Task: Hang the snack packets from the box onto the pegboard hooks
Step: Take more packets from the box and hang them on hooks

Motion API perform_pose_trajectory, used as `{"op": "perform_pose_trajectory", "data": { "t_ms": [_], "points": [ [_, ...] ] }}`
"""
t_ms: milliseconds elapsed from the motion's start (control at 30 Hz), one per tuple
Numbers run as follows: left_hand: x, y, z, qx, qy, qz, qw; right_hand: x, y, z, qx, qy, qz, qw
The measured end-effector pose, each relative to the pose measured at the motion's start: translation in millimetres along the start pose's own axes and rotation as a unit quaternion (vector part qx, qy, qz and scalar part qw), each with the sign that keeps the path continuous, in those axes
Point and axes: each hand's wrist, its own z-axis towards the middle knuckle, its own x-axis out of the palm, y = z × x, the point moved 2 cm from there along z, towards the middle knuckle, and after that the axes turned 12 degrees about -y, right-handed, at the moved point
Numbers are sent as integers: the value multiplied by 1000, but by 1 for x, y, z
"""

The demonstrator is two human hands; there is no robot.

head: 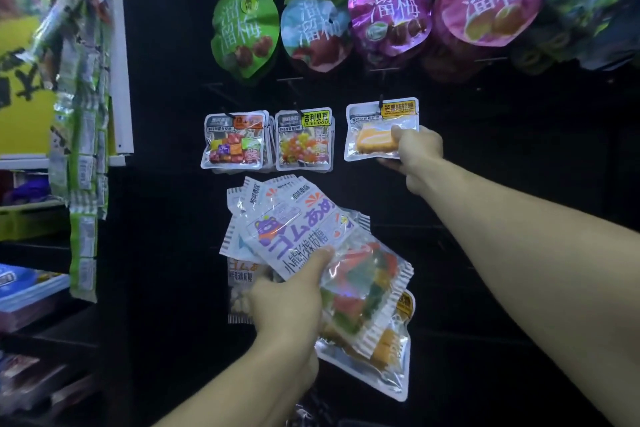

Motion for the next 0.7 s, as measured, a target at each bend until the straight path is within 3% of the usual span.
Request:
{"op": "perform_pose_trajectory", "data": {
  "t_ms": [267,467,600,700],
  "points": [
    [16,25,14,-29,32,9,999,15,-22,35,41,-51,-38,997],
    [5,47,18,-35,50,28,998,5,-38,39,69,-48,-63,994],
    [-2,58,16,-60,57,34,996,-21,-44,14,-60,-60,-208,974],
    [-6,64,14,-75,51,35,995,-44,-49,-32,-118,32,-231,965]
  ]
}}
